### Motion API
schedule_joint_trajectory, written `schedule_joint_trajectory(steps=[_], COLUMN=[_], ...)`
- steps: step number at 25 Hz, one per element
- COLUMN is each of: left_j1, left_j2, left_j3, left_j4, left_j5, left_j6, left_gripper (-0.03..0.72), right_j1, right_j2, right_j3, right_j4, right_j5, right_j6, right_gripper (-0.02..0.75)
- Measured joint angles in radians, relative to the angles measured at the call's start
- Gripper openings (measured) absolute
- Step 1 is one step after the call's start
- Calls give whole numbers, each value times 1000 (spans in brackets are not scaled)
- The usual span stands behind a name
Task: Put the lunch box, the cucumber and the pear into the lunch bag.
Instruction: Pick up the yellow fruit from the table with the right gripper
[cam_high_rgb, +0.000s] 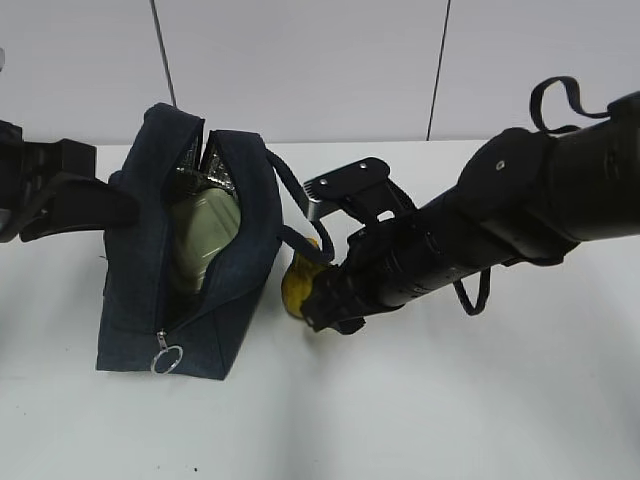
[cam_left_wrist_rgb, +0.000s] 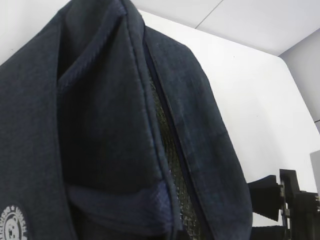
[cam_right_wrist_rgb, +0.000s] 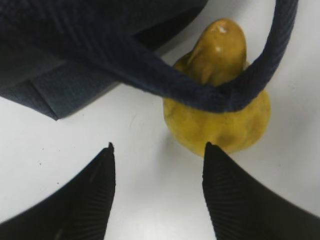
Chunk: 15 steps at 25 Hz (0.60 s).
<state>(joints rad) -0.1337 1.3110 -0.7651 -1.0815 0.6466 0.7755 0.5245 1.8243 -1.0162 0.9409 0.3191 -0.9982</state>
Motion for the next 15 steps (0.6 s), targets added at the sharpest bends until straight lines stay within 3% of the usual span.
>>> schedule_joint_trajectory(steps=[5, 15], left_j1=[0, 0], left_j2=[0, 0], left_j3=[0, 0], left_j4=[0, 0], left_j5=[1, 1], left_j6=[0, 0], left_gripper=[-15, -15], right_j1=[0, 0], right_j2=[5, 24], right_j3=[-13, -95], right_j4=[134, 163], right_j5=[-27, -71], right_j6=[-153, -177], right_gripper=[440, 505])
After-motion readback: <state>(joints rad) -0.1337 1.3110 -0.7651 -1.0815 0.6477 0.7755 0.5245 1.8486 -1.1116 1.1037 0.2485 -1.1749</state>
